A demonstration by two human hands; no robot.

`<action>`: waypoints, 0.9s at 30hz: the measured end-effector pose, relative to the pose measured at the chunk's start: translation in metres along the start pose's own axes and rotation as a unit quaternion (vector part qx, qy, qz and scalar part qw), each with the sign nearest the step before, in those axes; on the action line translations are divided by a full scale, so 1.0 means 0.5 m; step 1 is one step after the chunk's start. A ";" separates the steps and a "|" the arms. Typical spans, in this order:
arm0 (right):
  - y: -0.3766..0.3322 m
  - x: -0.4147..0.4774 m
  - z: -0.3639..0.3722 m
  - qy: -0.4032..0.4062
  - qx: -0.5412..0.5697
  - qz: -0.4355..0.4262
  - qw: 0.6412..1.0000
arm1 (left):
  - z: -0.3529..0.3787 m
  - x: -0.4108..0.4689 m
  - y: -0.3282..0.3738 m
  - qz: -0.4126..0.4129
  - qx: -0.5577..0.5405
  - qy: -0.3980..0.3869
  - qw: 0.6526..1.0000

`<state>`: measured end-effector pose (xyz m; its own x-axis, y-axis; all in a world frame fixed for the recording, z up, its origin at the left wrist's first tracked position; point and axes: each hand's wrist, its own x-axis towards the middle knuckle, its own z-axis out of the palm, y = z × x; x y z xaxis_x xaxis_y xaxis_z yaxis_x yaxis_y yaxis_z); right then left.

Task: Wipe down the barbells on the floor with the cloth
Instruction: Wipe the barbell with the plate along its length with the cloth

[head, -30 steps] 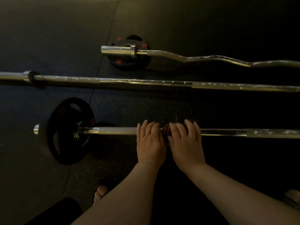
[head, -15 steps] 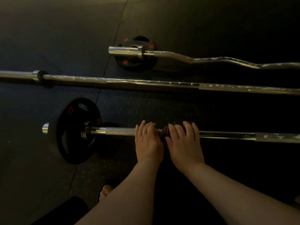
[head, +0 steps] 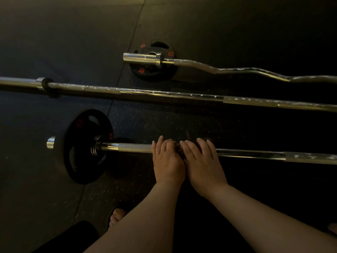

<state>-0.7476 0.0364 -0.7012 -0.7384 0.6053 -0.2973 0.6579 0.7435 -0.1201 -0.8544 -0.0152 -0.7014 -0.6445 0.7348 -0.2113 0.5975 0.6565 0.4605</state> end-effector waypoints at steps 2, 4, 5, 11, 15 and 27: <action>0.005 -0.014 0.011 -0.004 -0.011 -0.009 1.000 | 0.002 -0.003 -0.001 -0.005 -0.007 0.006 1.000; 0.001 0.014 -0.007 0.023 0.005 -0.003 1.000 | 0.005 -0.004 -0.002 -0.004 -0.002 0.016 1.000; -0.002 0.038 -0.021 0.033 0.013 0.000 0.999 | 0.006 -0.004 -0.003 -0.005 0.000 0.016 1.000; 0.005 0.055 -0.020 0.020 0.066 0.012 0.998 | 0.009 0.006 -0.002 -0.003 0.037 -0.002 0.999; 0.063 0.012 -0.003 0.100 0.047 0.020 0.994 | 0.002 0.005 0.002 -0.004 0.006 -0.010 1.000; 0.041 0.035 -0.036 0.038 0.091 0.021 0.995 | 0.004 -0.002 0.012 -0.007 0.033 -0.020 0.999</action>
<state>-0.7496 0.0676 -0.6917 -0.7147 0.6593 -0.2334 0.6987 0.6583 -0.2801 -0.8491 -0.0119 -0.7001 -0.6339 0.7314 -0.2515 0.6204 0.6750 0.3994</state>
